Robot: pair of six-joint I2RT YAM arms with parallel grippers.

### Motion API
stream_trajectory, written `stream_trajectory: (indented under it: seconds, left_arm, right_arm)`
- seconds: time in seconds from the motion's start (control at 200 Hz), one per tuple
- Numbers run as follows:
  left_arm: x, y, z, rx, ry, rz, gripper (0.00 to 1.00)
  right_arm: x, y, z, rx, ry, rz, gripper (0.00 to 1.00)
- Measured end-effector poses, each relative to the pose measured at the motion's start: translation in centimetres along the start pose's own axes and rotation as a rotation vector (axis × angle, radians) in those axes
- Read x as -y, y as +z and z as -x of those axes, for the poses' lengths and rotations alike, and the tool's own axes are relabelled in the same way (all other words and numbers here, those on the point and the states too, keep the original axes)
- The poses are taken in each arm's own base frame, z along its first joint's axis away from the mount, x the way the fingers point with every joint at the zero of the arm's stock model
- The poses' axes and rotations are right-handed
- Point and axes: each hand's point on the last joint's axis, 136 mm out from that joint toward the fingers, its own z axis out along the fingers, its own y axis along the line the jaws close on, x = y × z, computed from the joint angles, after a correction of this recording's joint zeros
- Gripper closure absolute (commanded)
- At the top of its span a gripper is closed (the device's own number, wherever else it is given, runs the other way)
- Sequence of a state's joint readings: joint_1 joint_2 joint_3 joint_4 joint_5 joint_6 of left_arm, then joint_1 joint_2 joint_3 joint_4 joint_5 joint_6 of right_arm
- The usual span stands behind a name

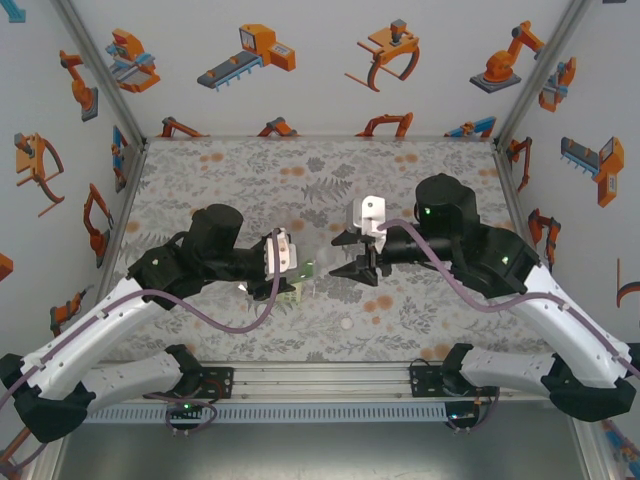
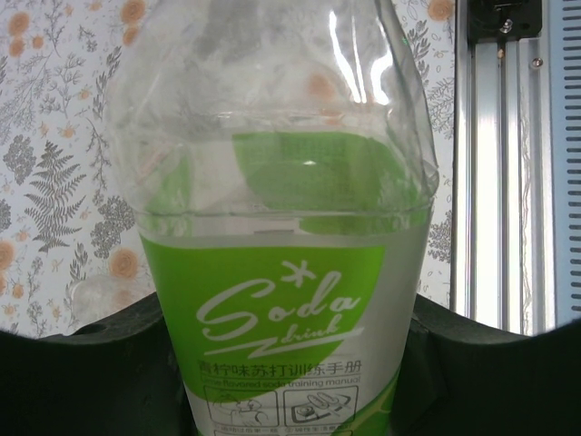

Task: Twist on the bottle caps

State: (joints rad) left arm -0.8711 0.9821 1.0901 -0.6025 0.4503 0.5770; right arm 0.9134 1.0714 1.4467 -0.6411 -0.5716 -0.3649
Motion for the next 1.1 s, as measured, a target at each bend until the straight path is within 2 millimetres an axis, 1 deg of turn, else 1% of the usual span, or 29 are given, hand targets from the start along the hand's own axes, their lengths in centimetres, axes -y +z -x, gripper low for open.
stream_trajectory:
  seconds: [0.05,0.105,0.245,0.436,0.581,0.666,0.801,0.866,0.901,0.991,1.102]
  left_arm:
    - [0.0,0.0,0.1,0.003,0.002,-0.001,1.0]
    - [0.0,-0.1,0.3,0.007,0.007,-0.003,1.0]
    - [0.3,-0.1,0.1,0.003,0.004,-0.017,1.0]
    - [0.3,-0.1,0.4,0.01,0.014,-0.02,1.0]
    - [0.3,-0.2,0.5,0.012,0.021,-0.019,1.0]
    - [0.3,-0.2,0.5,0.012,0.022,-0.021,1.0]
    - [0.3,-0.2,0.5,0.012,0.022,-0.023,1.0]
    - [0.3,-0.2,0.5,0.011,0.022,-0.021,1.0]
    - [0.3,-0.2,0.4,0.008,0.021,-0.019,1.0]
    - [0.1,-0.2,0.1,-0.008,0.017,-0.007,1.0]
    - [-0.2,0.0,-0.5,-0.037,0.009,0.003,1.0]
  right_arm:
    - [-0.1,0.1,-0.2,-0.003,-0.002,0.007,0.51]
    - [-0.1,0.2,-0.4,-0.006,-0.004,0.011,0.54]
    - [0.1,0.4,-0.6,-0.013,-0.006,0.001,0.58]
    - [0.4,1.0,-0.7,-0.007,0.002,0.003,0.6]
    - [0.4,1.1,-0.8,-0.007,0.008,0.005,0.66]
    - [0.4,1.1,-0.8,-0.005,0.012,0.007,0.73]
    - [0.4,1.1,-0.7,-0.003,0.023,0.005,0.9]
    - [0.5,1.1,-0.7,0.0,0.041,0.003,0.96]
    - [0.6,1.2,-0.7,0.003,0.06,-0.004,1.0]
    - [1.1,1.4,-1.0,0.02,0.145,-0.033,1.0]
    - [2.2,1.5,-1.8,0.046,0.341,-0.108,1.0]
